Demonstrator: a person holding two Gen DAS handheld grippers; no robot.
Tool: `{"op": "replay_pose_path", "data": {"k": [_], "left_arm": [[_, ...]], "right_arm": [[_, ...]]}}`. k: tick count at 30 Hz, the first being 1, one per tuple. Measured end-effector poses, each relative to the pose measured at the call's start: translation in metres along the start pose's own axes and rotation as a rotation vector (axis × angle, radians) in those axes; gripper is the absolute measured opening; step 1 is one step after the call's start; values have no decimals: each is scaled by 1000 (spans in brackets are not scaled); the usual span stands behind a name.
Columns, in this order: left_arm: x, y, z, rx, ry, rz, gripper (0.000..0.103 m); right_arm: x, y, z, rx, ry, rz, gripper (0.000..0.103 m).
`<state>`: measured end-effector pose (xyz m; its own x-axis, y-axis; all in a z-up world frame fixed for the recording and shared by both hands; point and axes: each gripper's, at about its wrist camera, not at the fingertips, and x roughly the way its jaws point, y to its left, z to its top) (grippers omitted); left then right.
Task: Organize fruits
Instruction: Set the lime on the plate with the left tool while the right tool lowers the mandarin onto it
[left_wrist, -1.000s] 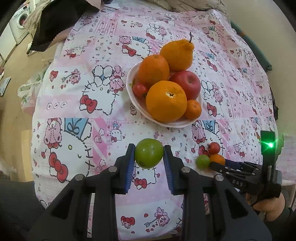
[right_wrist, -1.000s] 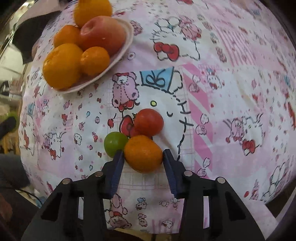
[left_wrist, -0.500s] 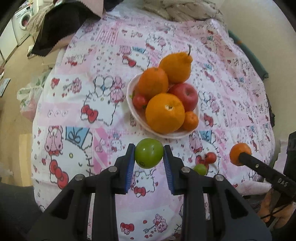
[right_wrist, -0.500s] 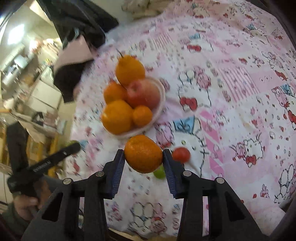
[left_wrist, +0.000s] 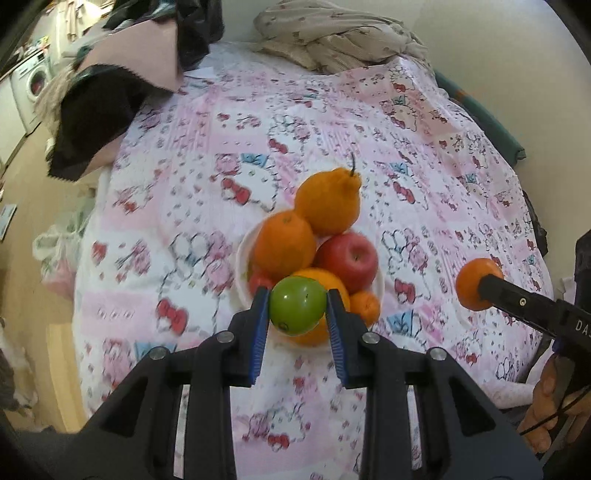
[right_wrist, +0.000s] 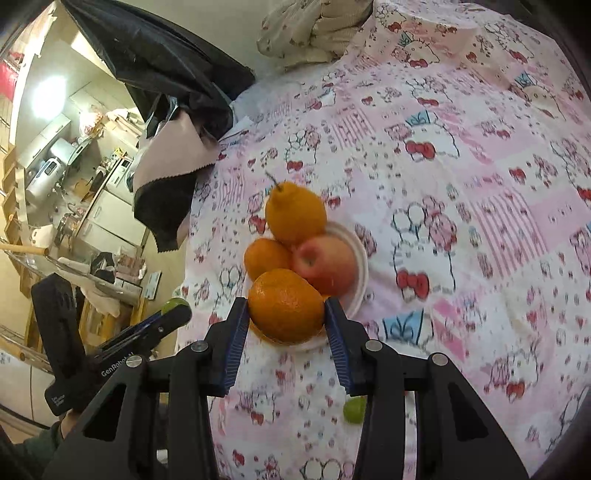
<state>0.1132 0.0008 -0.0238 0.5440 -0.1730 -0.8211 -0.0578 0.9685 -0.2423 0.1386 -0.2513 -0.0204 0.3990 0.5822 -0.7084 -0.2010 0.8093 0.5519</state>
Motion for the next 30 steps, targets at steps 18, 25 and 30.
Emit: {"op": "replay_pose_path", "data": {"k": [18, 25, 30], "left_arm": [[123, -43, 42, 110, 79, 63, 27], [130, -47, 41, 126, 72, 72, 27], [132, -52, 41, 147, 91, 81, 33]], "right_arm": [[28, -26, 21, 52, 36, -36, 44], [27, -27, 22, 56, 39, -28, 44], [26, -22, 22, 47, 38, -18, 44]]}}
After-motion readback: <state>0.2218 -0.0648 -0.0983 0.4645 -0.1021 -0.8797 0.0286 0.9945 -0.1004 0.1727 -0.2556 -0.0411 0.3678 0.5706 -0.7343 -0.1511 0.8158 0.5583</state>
